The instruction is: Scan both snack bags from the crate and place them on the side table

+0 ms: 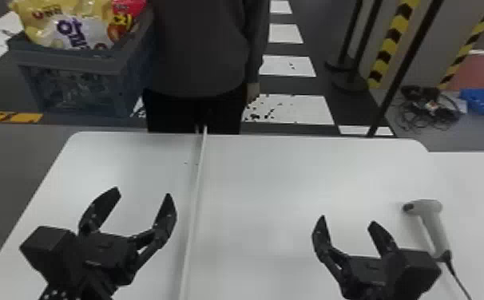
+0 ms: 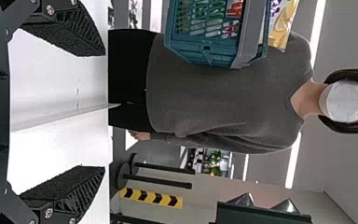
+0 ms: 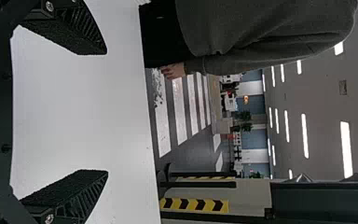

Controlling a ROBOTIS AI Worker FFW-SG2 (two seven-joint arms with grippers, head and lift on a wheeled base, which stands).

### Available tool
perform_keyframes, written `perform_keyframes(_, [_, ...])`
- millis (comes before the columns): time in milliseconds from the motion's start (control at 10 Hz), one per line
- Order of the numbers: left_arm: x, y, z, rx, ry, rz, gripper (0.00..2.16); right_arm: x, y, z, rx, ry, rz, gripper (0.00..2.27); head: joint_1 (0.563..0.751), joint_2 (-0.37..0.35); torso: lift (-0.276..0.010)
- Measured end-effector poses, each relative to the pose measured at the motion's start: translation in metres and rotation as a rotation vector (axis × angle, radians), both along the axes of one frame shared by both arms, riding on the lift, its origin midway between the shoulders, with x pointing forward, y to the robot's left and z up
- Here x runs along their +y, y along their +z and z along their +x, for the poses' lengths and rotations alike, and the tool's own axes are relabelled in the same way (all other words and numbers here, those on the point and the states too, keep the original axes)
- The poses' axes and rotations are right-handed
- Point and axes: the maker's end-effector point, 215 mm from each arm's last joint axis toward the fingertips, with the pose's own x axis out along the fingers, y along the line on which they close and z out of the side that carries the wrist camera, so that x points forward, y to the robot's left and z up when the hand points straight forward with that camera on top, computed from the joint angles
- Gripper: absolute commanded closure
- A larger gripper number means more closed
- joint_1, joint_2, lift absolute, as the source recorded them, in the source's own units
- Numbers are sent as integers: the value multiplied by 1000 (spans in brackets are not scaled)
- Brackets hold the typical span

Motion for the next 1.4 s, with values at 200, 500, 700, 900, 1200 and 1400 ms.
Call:
perform_keyframes(200, [-1, 0, 0, 0, -8, -1, 130, 0, 0, 0, -1, 0, 0, 80, 695, -57, -95])
perform_keyframes(500, [-2, 0, -1, -2, -13, -1, 134, 0, 2, 1, -4, 0, 0, 80, 695, -58, -95])
perform_keyframes(700, [-2, 0, -1, -1, -13, -1, 134, 0, 2, 2, -5, 1, -1, 80, 695, -58, -95])
perform_keyframes(900, [-2, 0, -1, -2, -13, -1, 134, 0, 2, 2, -6, 1, -1, 80, 695, -58, -95])
perform_keyframes(1200, [-2, 0, 0, -4, -15, -1, 134, 0, 2, 2, -5, 0, 0, 80, 695, -57, -95])
perform_keyframes(1400, [-4, 2, -1, -7, -22, -3, 140, 0, 2, 2, -5, 1, 0, 80, 695, -60, -95])
